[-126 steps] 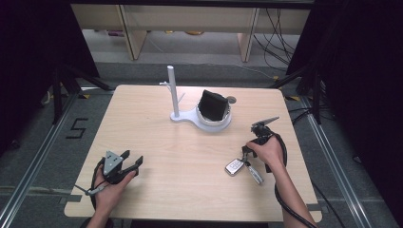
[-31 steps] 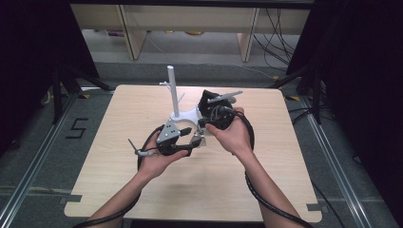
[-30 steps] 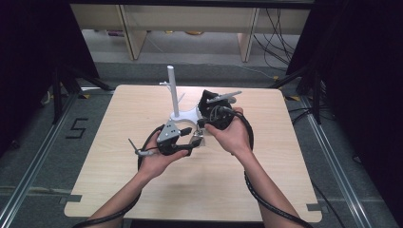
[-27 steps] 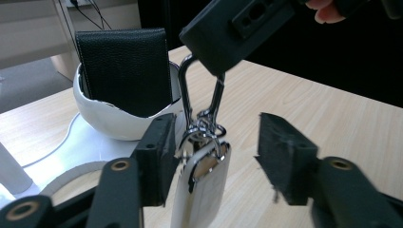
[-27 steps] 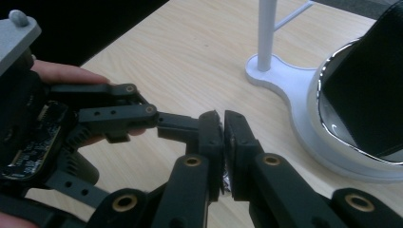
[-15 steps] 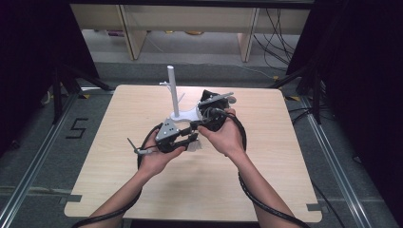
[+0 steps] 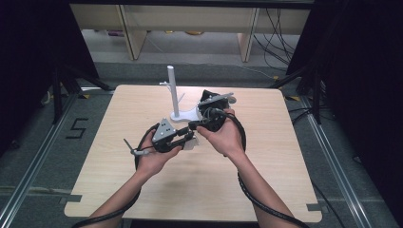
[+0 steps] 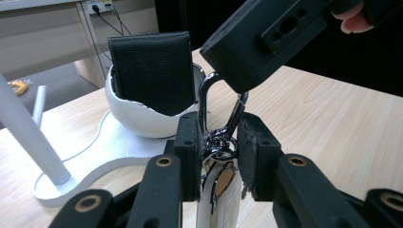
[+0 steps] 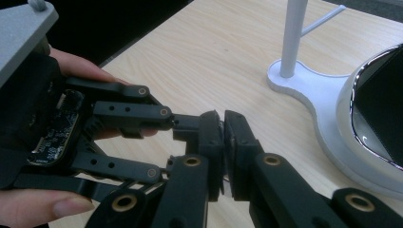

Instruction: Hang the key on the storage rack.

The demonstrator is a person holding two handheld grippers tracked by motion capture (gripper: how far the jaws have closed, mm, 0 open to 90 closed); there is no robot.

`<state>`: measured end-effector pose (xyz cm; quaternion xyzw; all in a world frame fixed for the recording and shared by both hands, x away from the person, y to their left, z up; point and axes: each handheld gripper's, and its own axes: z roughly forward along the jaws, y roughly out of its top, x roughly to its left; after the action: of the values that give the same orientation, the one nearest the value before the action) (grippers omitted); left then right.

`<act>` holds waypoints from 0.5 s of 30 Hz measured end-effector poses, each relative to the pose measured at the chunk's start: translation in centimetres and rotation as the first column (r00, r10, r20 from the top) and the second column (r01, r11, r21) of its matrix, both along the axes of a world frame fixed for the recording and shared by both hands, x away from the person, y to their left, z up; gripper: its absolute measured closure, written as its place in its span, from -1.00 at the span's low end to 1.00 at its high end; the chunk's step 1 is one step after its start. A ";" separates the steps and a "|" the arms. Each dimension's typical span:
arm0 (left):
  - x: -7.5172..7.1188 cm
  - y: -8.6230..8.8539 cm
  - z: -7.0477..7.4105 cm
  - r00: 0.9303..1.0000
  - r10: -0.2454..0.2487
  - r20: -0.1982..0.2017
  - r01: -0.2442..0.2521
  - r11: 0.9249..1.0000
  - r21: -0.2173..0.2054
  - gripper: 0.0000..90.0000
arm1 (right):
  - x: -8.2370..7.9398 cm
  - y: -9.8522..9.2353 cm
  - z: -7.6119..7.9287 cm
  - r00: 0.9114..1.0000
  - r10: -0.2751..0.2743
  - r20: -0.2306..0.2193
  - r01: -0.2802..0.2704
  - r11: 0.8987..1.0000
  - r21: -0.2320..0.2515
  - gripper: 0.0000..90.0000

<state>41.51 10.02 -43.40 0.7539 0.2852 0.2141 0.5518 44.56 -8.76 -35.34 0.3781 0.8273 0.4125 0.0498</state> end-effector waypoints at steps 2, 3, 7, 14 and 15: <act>-0.1 0.1 0.1 1.000 0.007 -0.001 -0.007 1.000 0.014 0.57 | 0.0 0.0 0.0 1.000 0.006 -0.008 -0.006 1.000 0.002 0.94; -0.1 0.1 0.1 1.000 0.008 -0.002 -0.008 1.000 0.018 0.57 | 0.0 0.0 -0.1 1.000 0.000 -0.014 0.000 1.000 0.007 0.94; -0.2 0.1 0.1 1.000 0.012 0.001 -0.012 0.999 0.037 0.58 | 0.1 0.0 -0.2 1.000 0.002 -0.029 -0.001 1.000 0.014 0.94; -0.2 0.1 0.1 1.000 0.017 -0.002 -0.017 0.998 0.058 0.58 | 0.3 0.0 -0.5 1.000 0.014 -0.027 -0.014 1.000 0.005 0.92; -0.2 0.1 0.2 1.000 0.020 -0.002 -0.020 0.998 0.057 0.58 | 0.4 0.0 -0.5 1.000 0.017 -0.025 -0.017 1.000 0.004 0.90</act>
<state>41.31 10.08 -43.25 0.7666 0.2874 0.2267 0.5277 44.91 -8.80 -35.83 0.3761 0.8303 0.4097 0.0352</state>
